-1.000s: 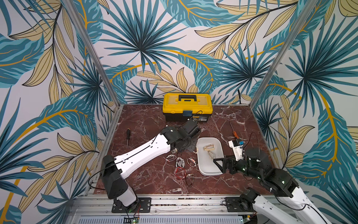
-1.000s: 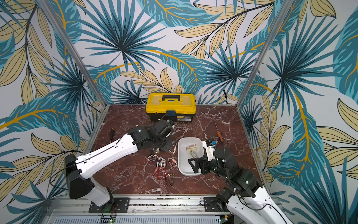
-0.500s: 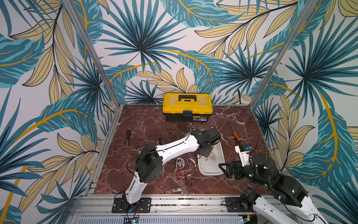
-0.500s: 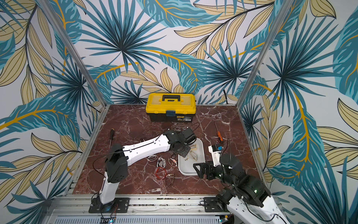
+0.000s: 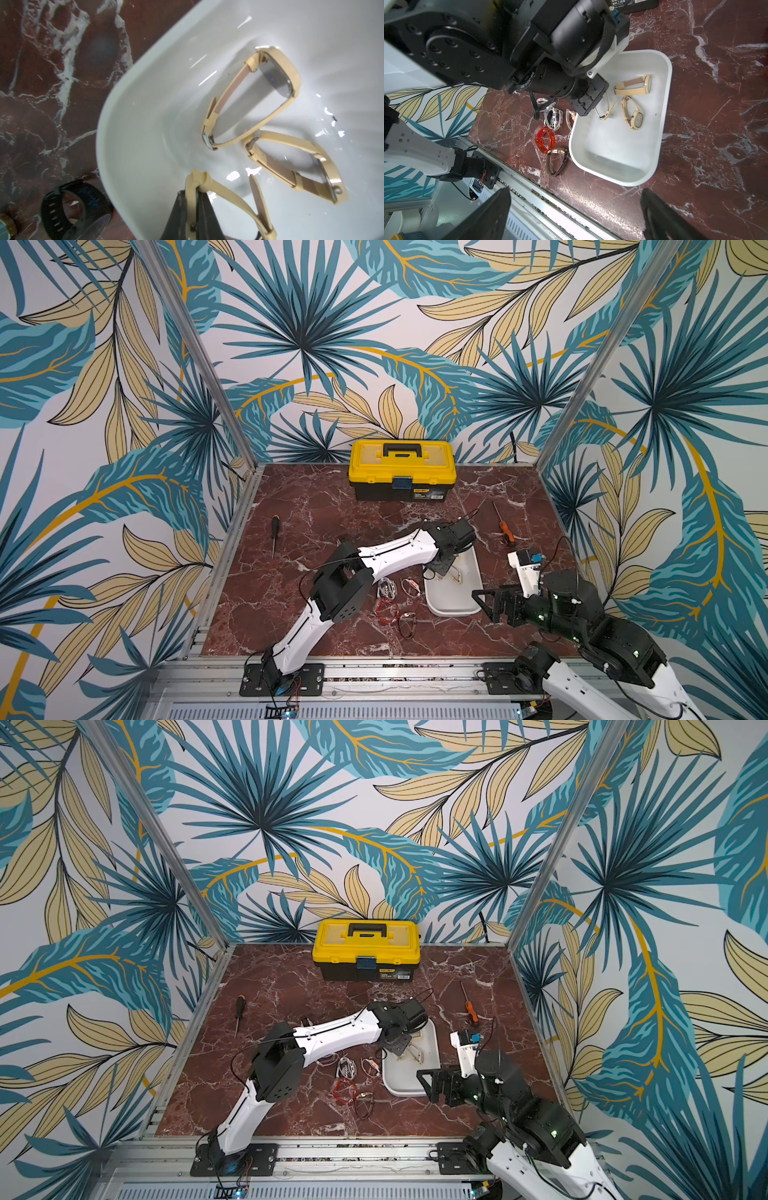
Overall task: Put the watch into the storage box
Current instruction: Place the watch in the storage box.
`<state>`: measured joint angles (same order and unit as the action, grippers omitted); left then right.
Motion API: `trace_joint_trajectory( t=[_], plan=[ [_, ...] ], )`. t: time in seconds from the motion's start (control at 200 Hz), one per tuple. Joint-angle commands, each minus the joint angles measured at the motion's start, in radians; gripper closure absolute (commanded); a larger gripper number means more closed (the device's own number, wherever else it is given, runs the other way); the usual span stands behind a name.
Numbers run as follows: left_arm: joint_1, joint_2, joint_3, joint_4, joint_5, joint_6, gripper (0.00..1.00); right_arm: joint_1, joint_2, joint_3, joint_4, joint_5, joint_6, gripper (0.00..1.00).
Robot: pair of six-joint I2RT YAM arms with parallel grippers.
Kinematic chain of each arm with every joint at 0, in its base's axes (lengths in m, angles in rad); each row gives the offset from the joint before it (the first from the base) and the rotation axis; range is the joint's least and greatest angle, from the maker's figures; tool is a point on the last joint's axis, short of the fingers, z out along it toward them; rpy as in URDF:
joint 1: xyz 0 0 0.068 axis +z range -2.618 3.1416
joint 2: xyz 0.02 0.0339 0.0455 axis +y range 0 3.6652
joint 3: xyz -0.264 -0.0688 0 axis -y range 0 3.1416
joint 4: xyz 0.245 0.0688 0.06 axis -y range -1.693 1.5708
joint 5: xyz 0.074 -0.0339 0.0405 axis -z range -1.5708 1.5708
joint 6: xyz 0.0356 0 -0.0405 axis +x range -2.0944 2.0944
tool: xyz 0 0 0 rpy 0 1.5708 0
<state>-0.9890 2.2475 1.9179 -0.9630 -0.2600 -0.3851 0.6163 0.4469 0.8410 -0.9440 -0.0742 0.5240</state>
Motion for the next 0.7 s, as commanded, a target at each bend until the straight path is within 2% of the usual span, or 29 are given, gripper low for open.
trace_joint_trajectory(
  t=[0.0, 0.341, 0.536, 0.631, 0.696],
  plan=[
    [0.008, -0.015, -0.015, 0.053, -0.047, -0.002, 0.93, 0.004, -0.011, 0.006, -0.021, 0.016, 0.01, 0.0],
    [0.015, -0.01, -0.071, 0.127, -0.081, -0.009, 0.83, 0.004, 0.004, 0.003, -0.006, 0.017, 0.01, 0.0],
    [0.016, -0.028, -0.104, 0.154, -0.079, -0.017, 0.68, 0.004, 0.019, -0.005, 0.006, 0.008, 0.012, 0.0],
    [0.014, -0.057, -0.103, 0.15, -0.08, -0.024, 0.65, 0.004, 0.019, -0.004, 0.01, 0.005, 0.014, 0.0],
    [0.01, -0.097, -0.107, 0.146, -0.088, -0.032, 0.6, 0.004, 0.018, -0.004, 0.01, 0.006, 0.015, 0.0]
  ],
)
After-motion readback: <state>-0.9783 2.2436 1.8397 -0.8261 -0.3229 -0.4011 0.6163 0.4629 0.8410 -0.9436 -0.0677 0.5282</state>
